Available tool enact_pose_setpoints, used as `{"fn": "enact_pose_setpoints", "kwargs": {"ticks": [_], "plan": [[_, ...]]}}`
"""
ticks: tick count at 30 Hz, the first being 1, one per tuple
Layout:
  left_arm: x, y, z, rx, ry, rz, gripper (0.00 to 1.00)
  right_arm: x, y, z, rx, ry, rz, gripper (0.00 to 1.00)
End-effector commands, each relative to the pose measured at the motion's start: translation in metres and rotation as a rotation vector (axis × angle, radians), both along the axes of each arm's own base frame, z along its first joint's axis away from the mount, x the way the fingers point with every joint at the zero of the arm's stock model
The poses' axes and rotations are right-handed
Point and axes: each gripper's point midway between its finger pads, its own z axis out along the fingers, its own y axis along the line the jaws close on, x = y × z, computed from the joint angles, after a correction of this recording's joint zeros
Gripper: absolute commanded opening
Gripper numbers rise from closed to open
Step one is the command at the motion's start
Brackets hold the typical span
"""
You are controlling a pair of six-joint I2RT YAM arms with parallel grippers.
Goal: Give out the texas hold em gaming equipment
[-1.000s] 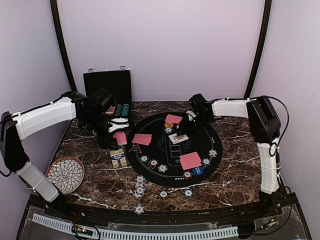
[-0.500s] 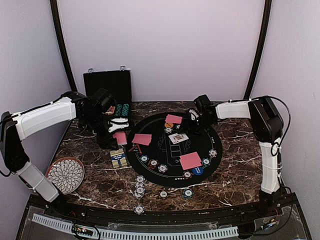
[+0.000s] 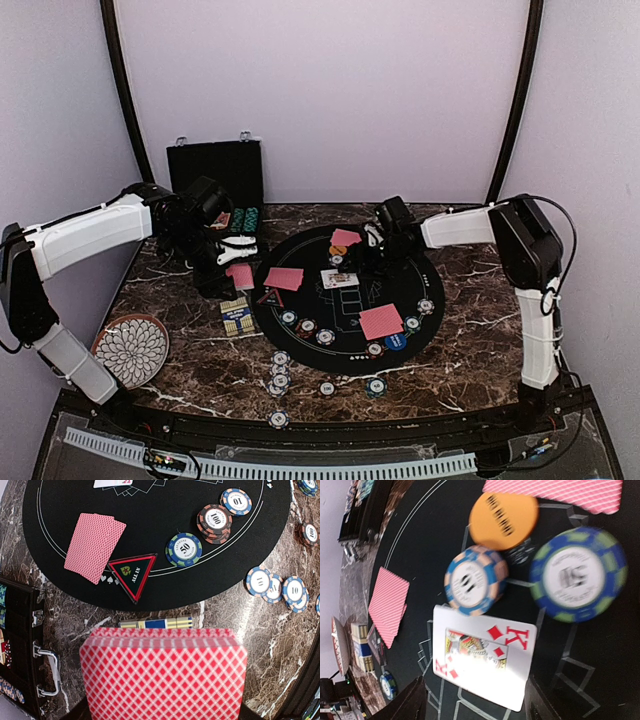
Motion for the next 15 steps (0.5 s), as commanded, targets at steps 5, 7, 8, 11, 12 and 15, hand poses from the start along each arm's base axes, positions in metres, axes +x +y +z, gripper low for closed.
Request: {"fn": "enact_pose_setpoints", "kwargs": {"ticks": [5, 7, 8, 11, 12, 15], "plan": [[-0.008, 0.005, 0.015, -0.016, -0.024, -0.011, 0.00, -0.018, 0.010, -0.005, -0.032, 0.084, 0.021, 0.66], [-0.008, 0.005, 0.016, -0.017, -0.025, -0.011, 0.00, -0.011, 0.011, 0.002, -0.021, 0.070, 0.016, 0.64], [-0.008, 0.005, 0.016, -0.017, -0.026, -0.011, 0.00, -0.009, 0.013, 0.005, -0.015, 0.065, 0.016, 0.63], [-0.007, 0.004, 0.016, -0.018, -0.029, -0.010, 0.00, -0.004, 0.018, 0.003, -0.011, 0.075, 0.024, 0.61], [-0.007, 0.004, 0.017, -0.018, -0.030, -0.010, 0.00, -0.004, 0.019, 0.000, -0.011, 0.082, 0.027, 0.61], [-0.007, 0.004, 0.017, -0.018, -0.029, -0.011, 0.00, -0.002, 0.025, -0.005, 0.009, 0.099, 0.036, 0.60]]}}
